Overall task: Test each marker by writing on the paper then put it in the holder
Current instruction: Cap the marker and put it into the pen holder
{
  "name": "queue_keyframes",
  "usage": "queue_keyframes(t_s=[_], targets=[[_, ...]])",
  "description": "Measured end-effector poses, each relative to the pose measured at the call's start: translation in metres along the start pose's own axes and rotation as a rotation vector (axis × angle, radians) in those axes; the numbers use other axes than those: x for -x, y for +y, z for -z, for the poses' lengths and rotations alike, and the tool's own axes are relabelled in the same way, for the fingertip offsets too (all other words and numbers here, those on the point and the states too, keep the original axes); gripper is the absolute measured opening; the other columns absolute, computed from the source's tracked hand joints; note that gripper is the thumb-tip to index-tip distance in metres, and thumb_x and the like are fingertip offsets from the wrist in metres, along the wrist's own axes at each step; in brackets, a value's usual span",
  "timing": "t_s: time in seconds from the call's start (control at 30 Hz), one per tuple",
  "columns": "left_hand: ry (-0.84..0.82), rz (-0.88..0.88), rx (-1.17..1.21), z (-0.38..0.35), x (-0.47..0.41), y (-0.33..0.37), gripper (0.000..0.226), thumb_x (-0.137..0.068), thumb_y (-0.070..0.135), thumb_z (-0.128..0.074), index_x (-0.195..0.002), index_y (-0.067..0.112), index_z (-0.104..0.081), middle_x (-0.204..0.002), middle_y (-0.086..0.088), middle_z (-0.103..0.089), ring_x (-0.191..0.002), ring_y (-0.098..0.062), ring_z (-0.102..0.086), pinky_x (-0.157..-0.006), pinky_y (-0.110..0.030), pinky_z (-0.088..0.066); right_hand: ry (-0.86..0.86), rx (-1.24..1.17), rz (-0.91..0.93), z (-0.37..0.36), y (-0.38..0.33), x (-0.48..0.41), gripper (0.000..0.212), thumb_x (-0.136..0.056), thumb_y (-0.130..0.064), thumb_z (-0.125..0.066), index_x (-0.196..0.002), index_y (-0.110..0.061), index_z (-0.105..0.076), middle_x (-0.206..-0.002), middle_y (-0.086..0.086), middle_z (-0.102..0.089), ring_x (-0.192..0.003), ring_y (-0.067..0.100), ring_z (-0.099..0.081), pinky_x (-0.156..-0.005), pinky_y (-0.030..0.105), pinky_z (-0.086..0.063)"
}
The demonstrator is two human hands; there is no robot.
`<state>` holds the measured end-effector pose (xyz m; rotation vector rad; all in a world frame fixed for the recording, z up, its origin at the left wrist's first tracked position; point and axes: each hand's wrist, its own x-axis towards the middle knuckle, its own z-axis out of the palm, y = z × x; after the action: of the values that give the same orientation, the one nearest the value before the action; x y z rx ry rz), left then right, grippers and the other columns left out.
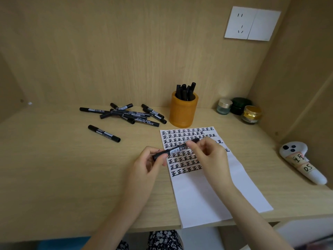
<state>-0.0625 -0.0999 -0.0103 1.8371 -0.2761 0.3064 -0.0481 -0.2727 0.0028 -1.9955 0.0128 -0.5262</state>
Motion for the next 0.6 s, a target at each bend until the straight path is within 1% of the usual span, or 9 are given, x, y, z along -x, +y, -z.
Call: queue_keyframes(t_s=[0.03, 0.1, 0.17, 0.23, 0.3, 0.37, 0.43, 0.5, 0.6], targets=[[-0.003, -0.018, -0.02, 0.0, -0.002, 0.002, 0.008, -0.087, 0.028, -0.059, -0.089, 0.035, -0.058, -0.082, 0.014, -0.067, -0.074, -0.023, -0.064, -0.07, -0.049, -0.053, -0.013, 0.032, 0.115, 0.001, 0.001, -0.001, 0.013, -0.084, -0.027, -0.072, -0.079, -0.019, -0.062, -0.072, -0.007, -0.055, -0.061, 0.006, -0.047, -0.058, 0.015, -0.037], [-0.012, -0.045, -0.04, -0.001, -0.006, 0.007, 0.009, -0.087, 0.028, -0.059, -0.091, 0.036, -0.058, -0.079, 0.012, -0.067, -0.071, -0.022, -0.063, -0.067, -0.048, -0.052, -0.088, 0.147, 0.35, 0.001, 0.004, -0.004, 0.022, -0.084, -0.019, -0.072, -0.105, -0.02, -0.065, -0.098, -0.008, -0.052, -0.072, 0.003, -0.05, -0.065, 0.011, -0.04], [-0.015, -0.061, -0.029, -0.003, -0.012, 0.011, 0.007, -0.086, 0.03, -0.058, -0.093, 0.032, -0.06, -0.077, 0.012, -0.067, -0.07, -0.018, -0.063, -0.067, -0.045, -0.052, -0.119, 0.256, 0.507, -0.001, 0.008, -0.008, 0.024, -0.086, -0.019, -0.07, -0.11, -0.018, -0.066, -0.105, -0.009, -0.049, -0.074, 0.0, -0.051, -0.066, 0.014, -0.044], [-0.009, -0.072, 0.003, -0.004, -0.02, 0.013, 0.011, -0.086, 0.031, -0.058, -0.095, 0.026, -0.062, -0.076, 0.01, -0.067, -0.072, -0.014, -0.064, -0.07, -0.039, -0.053, -0.096, 0.304, 0.571, -0.003, 0.005, -0.012, 0.017, -0.088, -0.021, -0.067, -0.104, -0.016, -0.067, -0.101, -0.007, -0.053, -0.072, 0.003, -0.053, -0.063, 0.027, -0.05], [-0.028, -0.054, 0.037, -0.004, -0.028, 0.014, 0.017, -0.085, 0.032, -0.059, -0.099, 0.023, -0.062, -0.077, 0.009, -0.068, -0.075, -0.006, -0.065, -0.074, -0.032, -0.054, -0.091, 0.309, 0.569, -0.005, 0.003, -0.02, 0.015, -0.09, -0.025, -0.063, -0.102, -0.015, -0.065, -0.099, -0.006, -0.055, -0.072, 0.006, -0.053, -0.063, 0.03, -0.051], [-0.073, 0.002, 0.029, -0.004, -0.038, 0.014, 0.034, -0.08, 0.046, -0.055, -0.107, 0.026, -0.058, -0.083, 0.009, -0.068, -0.079, -0.002, -0.063, -0.076, -0.026, -0.054, -0.085, 0.301, 0.539, -0.004, 0.0, -0.031, 0.015, -0.091, -0.025, -0.062, -0.102, -0.015, -0.062, -0.098, -0.005, -0.056, -0.074, 0.008, -0.054, -0.066, 0.022, -0.049], [-0.095, 0.068, 0.004, -0.005, -0.044, 0.01, 0.047, -0.078, 0.052, -0.048, -0.119, 0.028, -0.052, -0.089, 0.009, -0.067, -0.083, -0.007, -0.062, -0.078, -0.025, -0.053, -0.036, 0.229, 0.421, -0.002, -0.005, -0.048, 0.014, -0.091, -0.021, -0.062, -0.104, -0.016, -0.059, -0.094, -0.006, -0.057, -0.077, 0.004, -0.056, -0.067, 0.014, -0.046], [-0.073, 0.114, -0.031, -0.005, -0.048, -0.001, 0.039, -0.088, 0.043, -0.047, -0.122, 0.025, -0.051, -0.09, 0.009, -0.065, -0.085, -0.016, -0.062, -0.08, -0.032, -0.053, 0.072, 0.084, 0.267, 0.002, -0.012, -0.072, 0.018, -0.092, -0.017, -0.061, -0.108, -0.014, -0.056, -0.09, -0.01, -0.057, -0.076, -0.002, -0.056, -0.067, 0.013, -0.046], [-0.016, 0.162, -0.059, -0.001, -0.048, -0.02, 0.027, -0.096, 0.031, -0.044, -0.118, 0.022, -0.056, -0.088, 0.009, -0.065, -0.084, -0.016, -0.062, -0.081, -0.036, -0.054, 0.267, -0.044, 0.214, 0.009, -0.017, -0.111, 0.031, -0.093, -0.014, -0.06, -0.121, -0.01, -0.049, -0.092, -0.008, -0.057, -0.082, 0.002, -0.058, -0.071, 0.02, -0.053]])
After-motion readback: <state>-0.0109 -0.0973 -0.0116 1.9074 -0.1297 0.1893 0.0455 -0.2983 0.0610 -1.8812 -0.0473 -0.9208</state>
